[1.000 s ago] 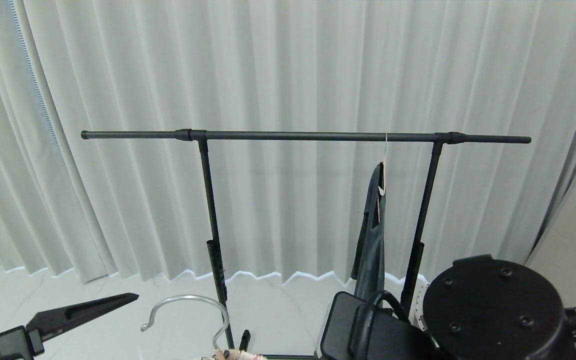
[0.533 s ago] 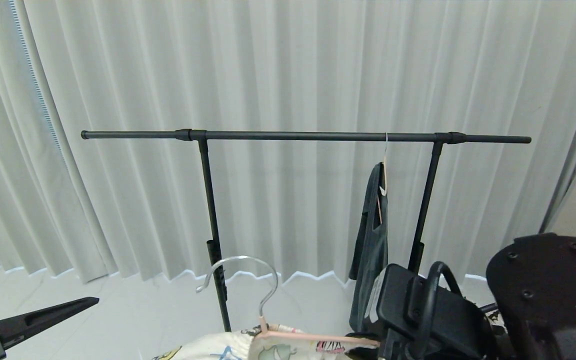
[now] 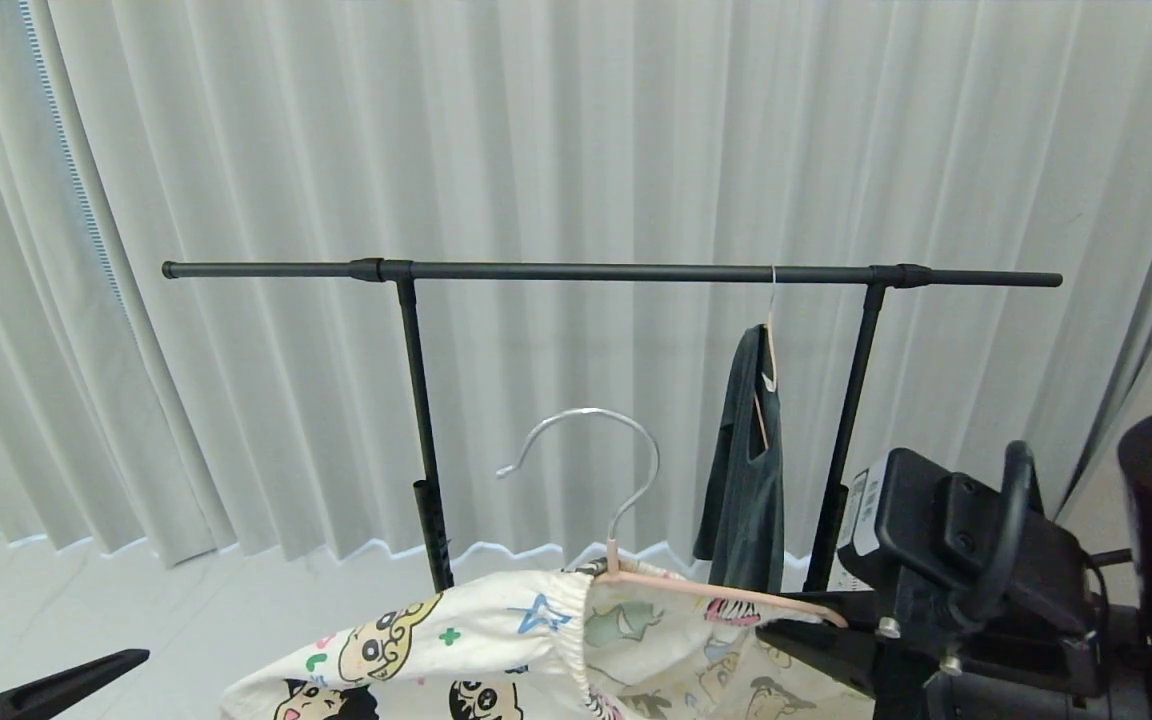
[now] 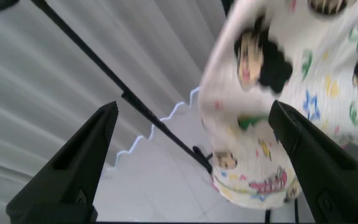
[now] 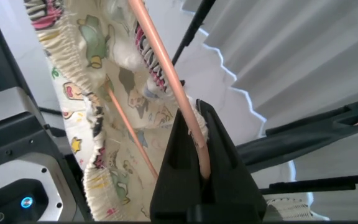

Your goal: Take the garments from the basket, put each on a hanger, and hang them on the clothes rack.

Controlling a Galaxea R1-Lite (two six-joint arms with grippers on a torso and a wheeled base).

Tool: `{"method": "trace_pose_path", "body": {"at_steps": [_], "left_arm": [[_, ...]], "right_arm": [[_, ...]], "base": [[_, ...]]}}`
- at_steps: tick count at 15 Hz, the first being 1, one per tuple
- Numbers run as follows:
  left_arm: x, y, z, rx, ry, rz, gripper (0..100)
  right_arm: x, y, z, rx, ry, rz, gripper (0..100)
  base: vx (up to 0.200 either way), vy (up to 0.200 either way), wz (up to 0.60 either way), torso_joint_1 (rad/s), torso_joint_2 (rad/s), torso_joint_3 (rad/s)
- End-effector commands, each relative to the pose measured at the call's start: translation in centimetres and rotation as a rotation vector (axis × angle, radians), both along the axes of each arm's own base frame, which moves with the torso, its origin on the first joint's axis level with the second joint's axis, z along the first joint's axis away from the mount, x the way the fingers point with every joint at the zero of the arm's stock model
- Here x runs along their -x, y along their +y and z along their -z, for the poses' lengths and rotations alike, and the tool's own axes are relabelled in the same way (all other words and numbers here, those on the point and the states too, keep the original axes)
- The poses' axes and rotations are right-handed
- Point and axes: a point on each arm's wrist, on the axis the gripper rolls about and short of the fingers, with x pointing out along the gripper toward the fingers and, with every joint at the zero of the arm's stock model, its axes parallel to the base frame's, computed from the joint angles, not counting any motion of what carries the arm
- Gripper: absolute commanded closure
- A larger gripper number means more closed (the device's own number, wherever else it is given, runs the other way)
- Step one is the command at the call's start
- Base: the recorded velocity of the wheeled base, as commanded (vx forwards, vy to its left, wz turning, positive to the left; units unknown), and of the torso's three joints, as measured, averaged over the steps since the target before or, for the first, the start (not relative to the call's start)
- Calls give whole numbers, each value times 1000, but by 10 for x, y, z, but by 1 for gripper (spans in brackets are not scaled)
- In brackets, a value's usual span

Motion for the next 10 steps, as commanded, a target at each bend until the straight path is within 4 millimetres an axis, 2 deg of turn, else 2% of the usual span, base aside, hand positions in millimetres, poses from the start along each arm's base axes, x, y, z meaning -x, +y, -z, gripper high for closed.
{"method": "trace_pose_path", "body": {"at_steps": [1, 4, 8, 9, 10], "left_arm": [[3, 3, 5, 39, 16, -21, 0], [1, 2, 5, 138, 81, -65, 0], [-1, 0, 6, 141, 102, -72, 0], [-1, 0, 6, 141, 102, -72, 100], [-1, 0, 6, 141, 102, -72, 100]], "right_arm": [[4, -8, -6, -30, -12, -1, 100], [9, -17, -12, -67, -10, -43, 100], [15, -26, -16, -99, -8, -87, 100], [15, -26, -15, -91, -9, -89, 100], [15, -27, -14, -88, -11, -87, 100]], "base": [[0, 0, 0, 0, 0, 0], [0, 0, 0, 0, 0, 0], [0, 0, 0, 0, 0, 0], [0, 0, 0, 0, 0, 0], [0, 0, 0, 0, 0, 0]]}}
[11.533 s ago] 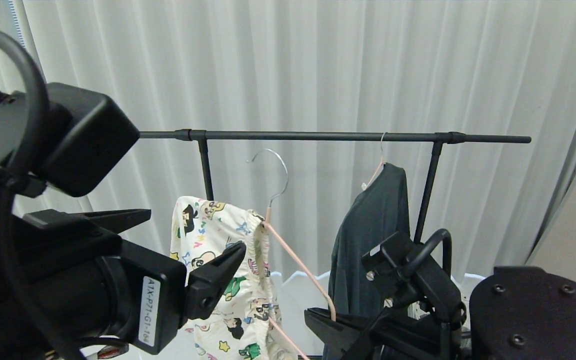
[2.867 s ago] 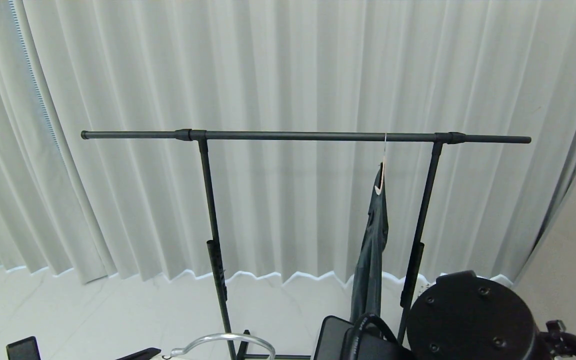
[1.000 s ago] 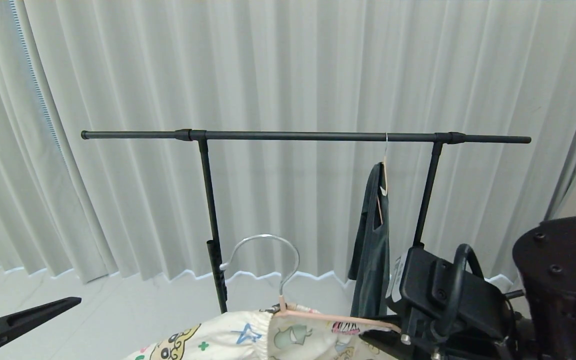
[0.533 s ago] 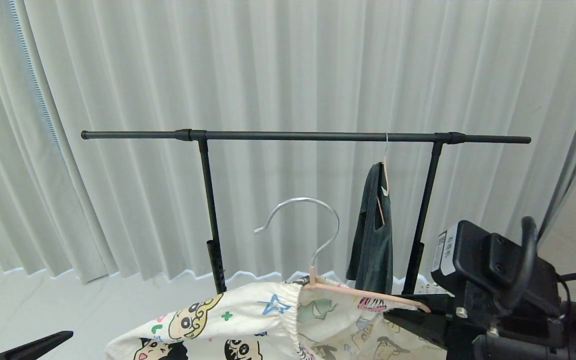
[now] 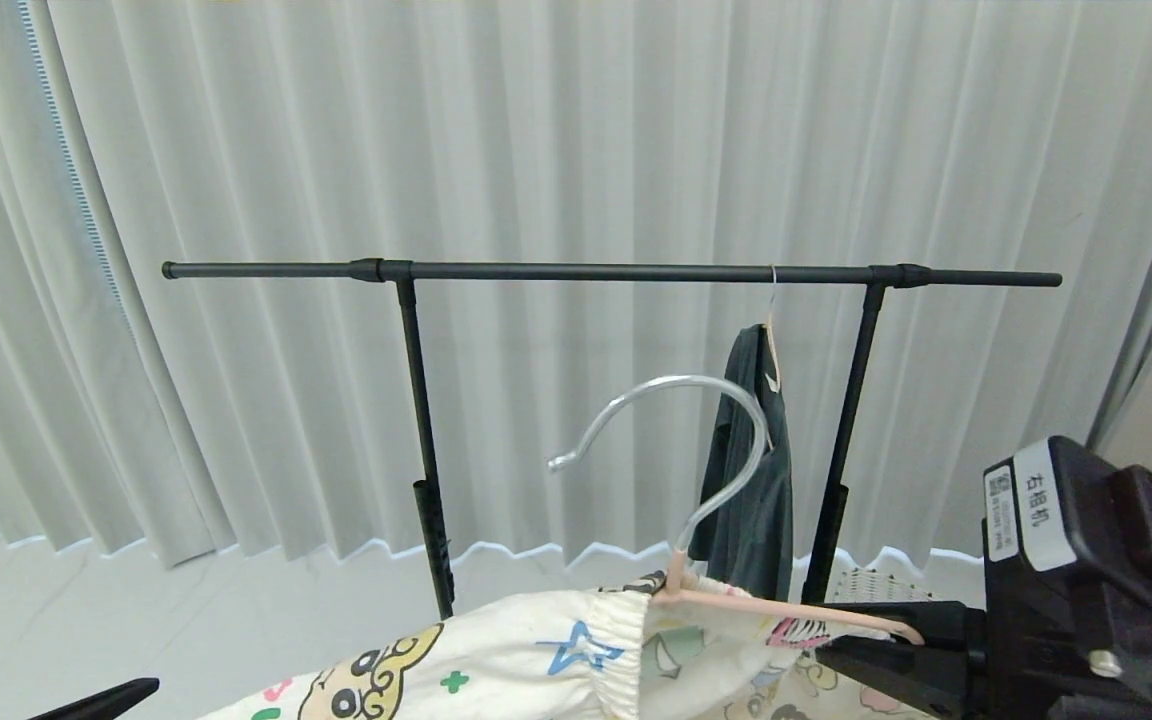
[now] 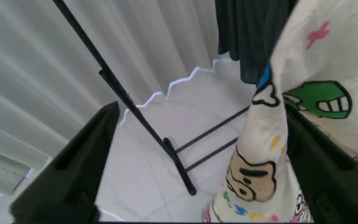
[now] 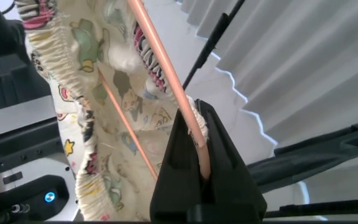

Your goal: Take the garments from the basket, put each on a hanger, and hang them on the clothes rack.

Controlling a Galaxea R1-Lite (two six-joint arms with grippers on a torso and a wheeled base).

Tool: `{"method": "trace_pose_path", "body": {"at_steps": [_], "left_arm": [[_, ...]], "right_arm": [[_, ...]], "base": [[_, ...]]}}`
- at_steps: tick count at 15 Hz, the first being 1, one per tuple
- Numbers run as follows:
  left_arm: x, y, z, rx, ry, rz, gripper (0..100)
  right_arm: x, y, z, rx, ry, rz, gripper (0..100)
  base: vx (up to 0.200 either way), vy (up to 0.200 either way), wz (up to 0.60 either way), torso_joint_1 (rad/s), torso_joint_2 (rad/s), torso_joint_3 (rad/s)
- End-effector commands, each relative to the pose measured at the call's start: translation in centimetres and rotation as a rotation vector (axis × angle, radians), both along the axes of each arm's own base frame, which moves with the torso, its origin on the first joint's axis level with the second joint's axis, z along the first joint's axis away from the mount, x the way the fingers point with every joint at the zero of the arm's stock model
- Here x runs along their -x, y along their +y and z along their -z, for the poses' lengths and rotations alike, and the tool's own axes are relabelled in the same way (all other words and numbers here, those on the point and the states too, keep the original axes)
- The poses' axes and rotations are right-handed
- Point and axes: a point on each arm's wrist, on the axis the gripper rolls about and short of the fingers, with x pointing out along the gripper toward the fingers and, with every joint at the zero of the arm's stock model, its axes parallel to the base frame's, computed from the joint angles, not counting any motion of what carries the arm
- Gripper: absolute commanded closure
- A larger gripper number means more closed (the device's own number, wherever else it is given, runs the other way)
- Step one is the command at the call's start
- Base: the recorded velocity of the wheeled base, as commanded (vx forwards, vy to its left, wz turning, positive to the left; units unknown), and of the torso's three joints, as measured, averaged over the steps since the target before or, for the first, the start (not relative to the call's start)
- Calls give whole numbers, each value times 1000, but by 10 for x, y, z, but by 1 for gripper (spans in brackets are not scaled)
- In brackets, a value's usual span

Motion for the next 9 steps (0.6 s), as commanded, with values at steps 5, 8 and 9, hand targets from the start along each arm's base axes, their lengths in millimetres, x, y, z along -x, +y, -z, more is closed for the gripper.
{"method": "trace_pose_path", "body": {"at_steps": [5, 8, 9], "left_arm": [[-3, 2, -2, 12, 4, -100, 100], [-8, 4, 0, -6, 24, -197, 100], [-10, 3, 0, -17, 34, -212, 100]], "right_arm": [[-7, -15, 5, 8, 2, 78, 100], [-9, -25, 1, -15, -9, 117, 100], [-9, -26, 1, -19, -11, 118, 100]], "base": [[0, 0, 0, 0, 0, 0], [0, 0, 0, 0, 0, 0], [0, 0, 0, 0, 0, 0]]}}
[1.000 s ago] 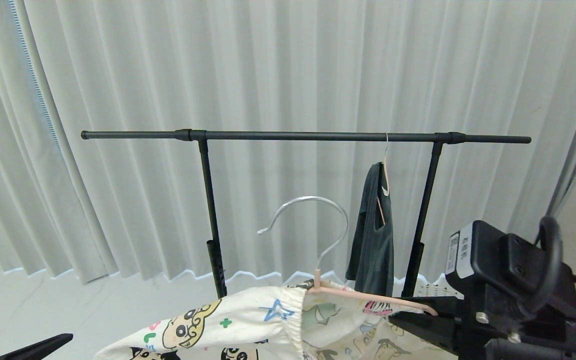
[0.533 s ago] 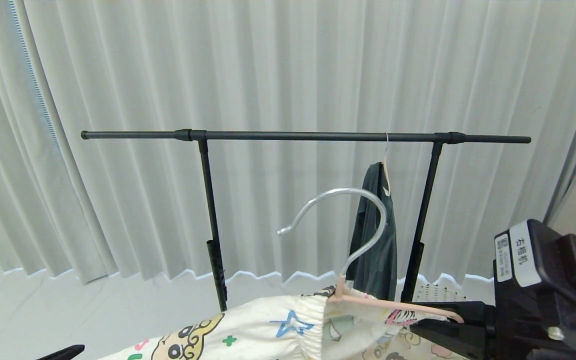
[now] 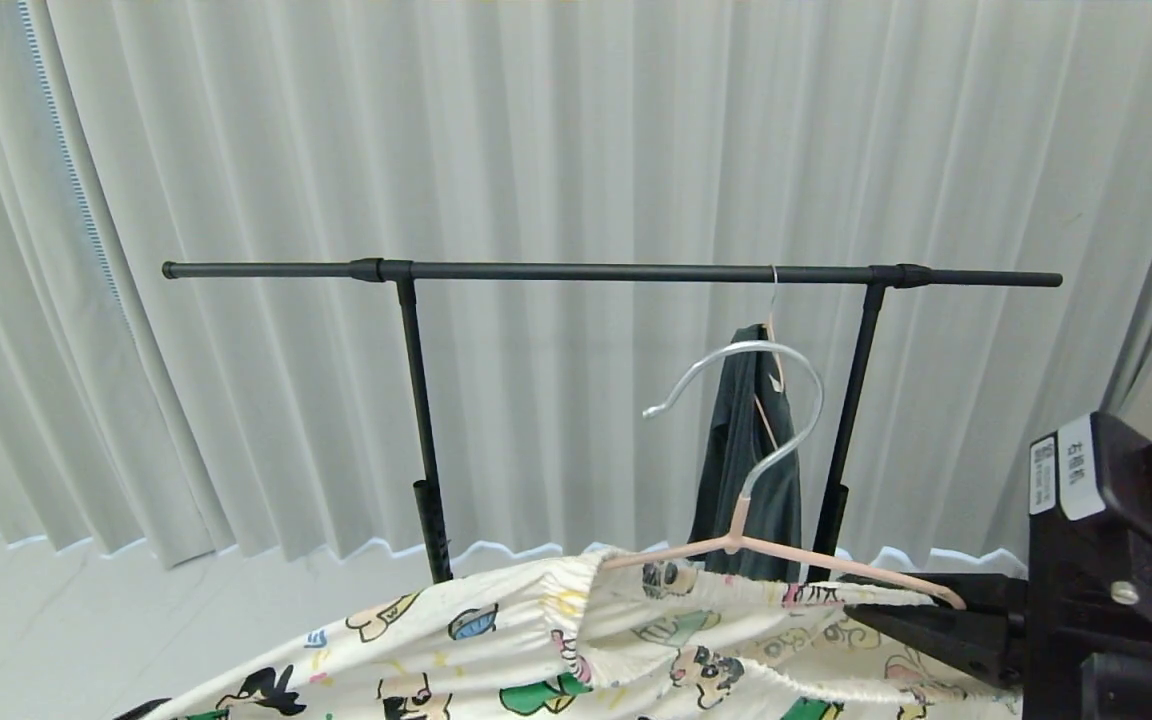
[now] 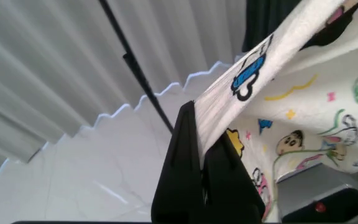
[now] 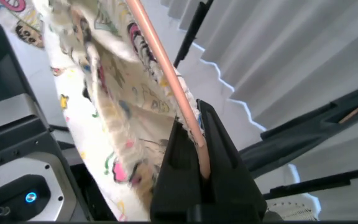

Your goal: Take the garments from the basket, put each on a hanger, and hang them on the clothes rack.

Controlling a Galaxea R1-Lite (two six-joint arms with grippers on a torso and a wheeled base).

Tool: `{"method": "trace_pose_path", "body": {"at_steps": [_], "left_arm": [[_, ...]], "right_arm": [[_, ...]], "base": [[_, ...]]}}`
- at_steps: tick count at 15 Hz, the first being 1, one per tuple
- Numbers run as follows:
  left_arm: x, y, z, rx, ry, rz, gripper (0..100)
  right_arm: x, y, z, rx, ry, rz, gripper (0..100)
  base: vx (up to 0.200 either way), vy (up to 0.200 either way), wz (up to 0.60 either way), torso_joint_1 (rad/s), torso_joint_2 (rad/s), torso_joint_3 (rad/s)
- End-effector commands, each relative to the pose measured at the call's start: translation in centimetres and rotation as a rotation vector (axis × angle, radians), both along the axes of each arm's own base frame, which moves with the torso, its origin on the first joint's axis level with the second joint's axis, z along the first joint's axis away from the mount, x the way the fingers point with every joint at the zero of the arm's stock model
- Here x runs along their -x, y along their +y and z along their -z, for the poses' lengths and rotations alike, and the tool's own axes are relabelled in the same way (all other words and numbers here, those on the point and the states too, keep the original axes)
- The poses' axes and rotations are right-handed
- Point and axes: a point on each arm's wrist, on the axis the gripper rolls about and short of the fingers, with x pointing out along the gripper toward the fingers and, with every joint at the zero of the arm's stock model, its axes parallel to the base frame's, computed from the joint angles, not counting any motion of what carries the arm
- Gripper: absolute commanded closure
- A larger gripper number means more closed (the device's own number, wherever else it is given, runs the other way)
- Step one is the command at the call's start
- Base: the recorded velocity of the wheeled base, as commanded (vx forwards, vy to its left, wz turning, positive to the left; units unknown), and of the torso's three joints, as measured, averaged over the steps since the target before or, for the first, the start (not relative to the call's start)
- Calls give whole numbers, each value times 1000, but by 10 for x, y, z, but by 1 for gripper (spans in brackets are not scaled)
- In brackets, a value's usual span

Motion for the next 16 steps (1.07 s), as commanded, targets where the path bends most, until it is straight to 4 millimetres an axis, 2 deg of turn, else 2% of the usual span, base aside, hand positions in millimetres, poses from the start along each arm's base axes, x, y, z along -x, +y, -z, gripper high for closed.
{"method": "trace_pose_path", "body": {"at_steps": [1, 4, 5, 7, 10, 16], "left_arm": [[-5, -2, -4, -12, 12, -28, 100], [-13, -10, -24, 11, -14, 17, 100], [-16, -12, -30, 17, -19, 24, 0], [-19, -15, -38, 31, -28, 42, 0], [-19, -16, -39, 43, -23, 81, 0], [-20, -17, -40, 44, -24, 79, 0]], "right_arm": [[1, -4, -3, -15, -9, 11, 100], [0, -3, -2, -12, -6, 9, 100], [-1, -2, -2, -10, -5, 11, 100], [-2, -3, -3, -11, -7, 23, 100], [-12, -11, -5, -18, -13, 95, 100], [-38, -38, -11, 30, 6, 354, 100]], "base": [[0, 0, 0, 0, 0, 0], [0, 0, 0, 0, 0, 0], [0, 0, 0, 0, 0, 0], [0, 0, 0, 0, 0, 0], [0, 0, 0, 0, 0, 0], [0, 0, 0, 0, 0, 0]]}}
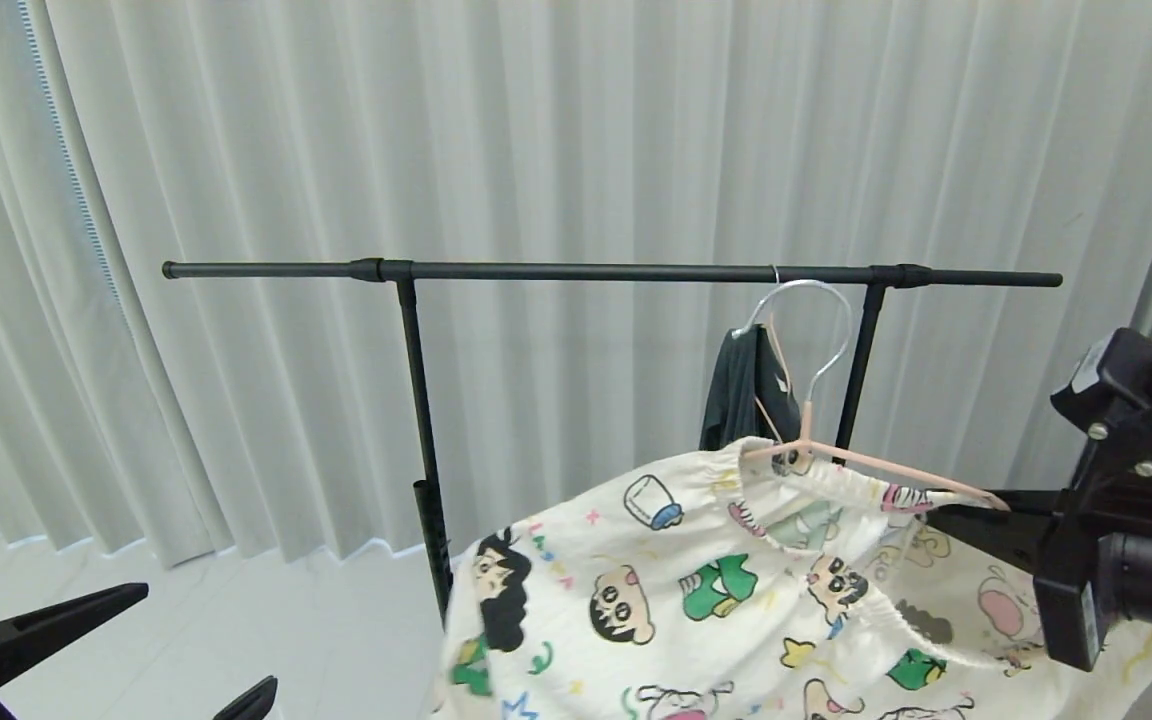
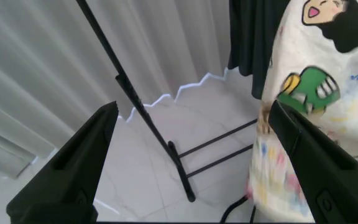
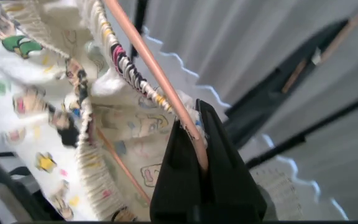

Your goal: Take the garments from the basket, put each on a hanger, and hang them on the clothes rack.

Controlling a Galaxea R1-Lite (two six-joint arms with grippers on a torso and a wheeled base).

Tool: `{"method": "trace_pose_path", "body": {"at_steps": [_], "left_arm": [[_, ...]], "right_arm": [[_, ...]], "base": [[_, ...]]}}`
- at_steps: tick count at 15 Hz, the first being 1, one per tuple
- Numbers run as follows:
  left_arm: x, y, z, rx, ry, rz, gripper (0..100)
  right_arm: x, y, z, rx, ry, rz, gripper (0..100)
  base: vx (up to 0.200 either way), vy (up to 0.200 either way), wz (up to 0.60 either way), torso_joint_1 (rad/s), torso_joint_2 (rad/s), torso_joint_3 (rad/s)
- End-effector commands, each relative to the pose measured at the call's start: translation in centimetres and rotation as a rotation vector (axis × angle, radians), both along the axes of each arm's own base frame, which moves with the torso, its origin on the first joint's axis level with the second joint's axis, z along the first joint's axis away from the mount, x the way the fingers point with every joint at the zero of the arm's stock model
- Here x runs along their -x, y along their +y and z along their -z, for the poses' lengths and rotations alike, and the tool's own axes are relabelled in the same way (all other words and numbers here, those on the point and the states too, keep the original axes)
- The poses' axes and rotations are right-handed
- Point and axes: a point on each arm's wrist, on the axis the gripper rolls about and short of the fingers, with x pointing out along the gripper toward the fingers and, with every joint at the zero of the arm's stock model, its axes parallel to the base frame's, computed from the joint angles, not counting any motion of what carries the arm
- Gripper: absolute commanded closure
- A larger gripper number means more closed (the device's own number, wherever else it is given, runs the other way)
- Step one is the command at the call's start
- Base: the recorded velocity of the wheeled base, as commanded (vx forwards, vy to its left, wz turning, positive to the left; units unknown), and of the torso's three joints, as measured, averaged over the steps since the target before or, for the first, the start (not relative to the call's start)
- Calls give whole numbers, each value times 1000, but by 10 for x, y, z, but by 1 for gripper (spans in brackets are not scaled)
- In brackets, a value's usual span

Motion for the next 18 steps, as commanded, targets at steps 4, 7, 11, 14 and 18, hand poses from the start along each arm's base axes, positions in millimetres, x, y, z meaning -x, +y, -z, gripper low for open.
{"method": "trace_pose_path", "body": {"at_steps": [4, 7, 11, 14, 18], "left_arm": [[-13, -10, -17, 24, -32, 0, 0], [-35, -21, -21, 20, -62, -45, 0], [-50, -17, -19, -70, -76, -126, 0], [-52, -15, -19, -120, -94, -134, 0], [-51, -14, -18, -122, -95, -138, 0]], "right_arm": [[-18, -9, 5, 67, 23, 173, 100], [-33, -4, 11, 70, 64, 305, 100], [-44, 4, 17, 72, 84, 427, 100], [-46, 12, 29, 129, 107, 494, 100], [-55, 33, 38, 138, 112, 554, 100]], "base": [[0, 0, 0, 0, 0, 0], [0, 0, 0, 0, 0, 0], [0, 0, 0, 0, 0, 0], [0, 0, 0, 0, 0, 0], [0, 0, 0, 0, 0, 0]]}}
